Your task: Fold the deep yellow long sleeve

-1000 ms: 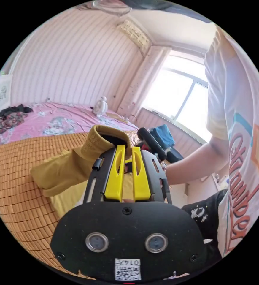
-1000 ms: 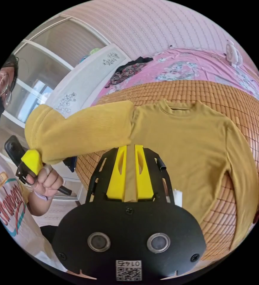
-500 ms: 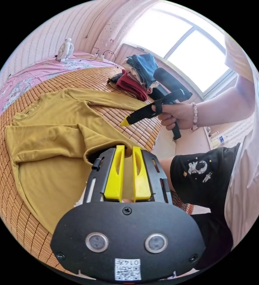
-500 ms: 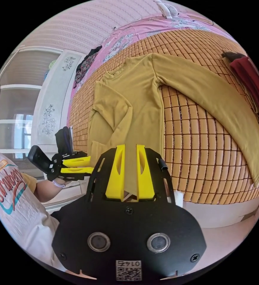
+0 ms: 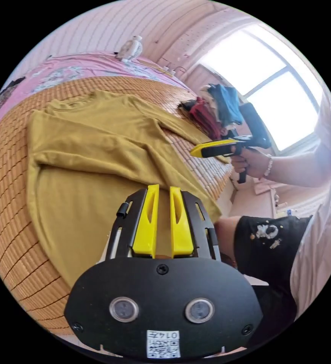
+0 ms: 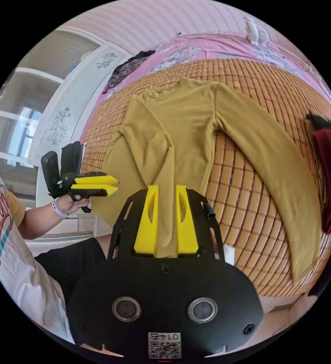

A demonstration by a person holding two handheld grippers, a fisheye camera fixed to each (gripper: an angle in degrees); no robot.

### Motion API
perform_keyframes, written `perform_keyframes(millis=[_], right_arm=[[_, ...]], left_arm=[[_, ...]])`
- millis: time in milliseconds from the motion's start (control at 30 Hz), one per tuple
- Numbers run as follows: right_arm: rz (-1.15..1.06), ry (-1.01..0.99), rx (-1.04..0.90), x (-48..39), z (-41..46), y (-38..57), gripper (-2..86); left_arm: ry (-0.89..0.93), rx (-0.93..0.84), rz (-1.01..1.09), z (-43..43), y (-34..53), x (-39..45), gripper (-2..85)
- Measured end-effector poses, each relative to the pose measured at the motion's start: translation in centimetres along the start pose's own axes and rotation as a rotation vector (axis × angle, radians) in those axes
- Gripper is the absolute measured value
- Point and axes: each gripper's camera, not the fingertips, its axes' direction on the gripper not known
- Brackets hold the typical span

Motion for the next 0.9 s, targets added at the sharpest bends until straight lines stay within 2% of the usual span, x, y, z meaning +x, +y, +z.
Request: perform_keyframes(millis=[100, 200, 300, 367, 433, 500, 600, 667, 767, 833, 900], right_arm=[[-0.165, -0.051, 0.102, -2.5, 2.3, -6.6, 9.1], [-0.294, -0.054, 0.153, -5.1, 5.4, -14.1, 10.6], [-0.353, -0.060, 0.140, -7.2, 9.2, -20.8, 11.8], [-0.352, -0.045, 0.094, -8.0, 11.7, -24.0, 11.5], [-0.361, -0.073, -0.001, -8.4, 13.9, -26.3, 9.2], [-0.421, -0.121, -0.114, -9.6, 14.5, -27.9, 3.2], [-0.544, -0.170, -0.028, -12.7, 11.4, -28.6, 1.9], [-0.549, -0.185, -0.020, -14.0, 11.5, -29.4, 2.1], [-0.529, -0.056, -0.096, -14.9, 15.2, -29.8, 3.8], [-0.508, 0.008, -0.123, -14.9, 15.5, -29.1, 5.5], [-0.506, -0.011, -0.046, -14.6, 11.8, -26.4, 7.1]], left_arm=[[-0.281, 0.078, -0.037, -3.0, -1.4, -3.9, 6.4], [-0.363, 0.124, -0.112, -3.8, -2.9, -6.8, 7.4], [-0.397, 0.050, -0.125, -2.1, -3.8, -7.9, 7.9], [-0.398, -0.037, -0.150, -0.8, -3.8, -8.5, 7.3], [-0.382, 0.018, -0.129, -1.5, -3.1, -8.2, 5.8], [-0.373, 0.036, -0.150, -3.5, -2.6, -7.9, 3.9], [-0.292, 0.184, -0.243, -8.1, -0.8, -9.0, 3.8], [-0.226, 0.229, -0.340, -9.3, 0.6, -10.9, 4.0], [-0.225, 0.127, -0.492, -7.4, 1.8, -13.9, 4.3], [-0.174, 0.188, -0.558, -7.7, 2.6, -14.7, 4.5], [-0.146, 0.200, -0.633, -8.6, 3.2, -14.7, 5.2]])
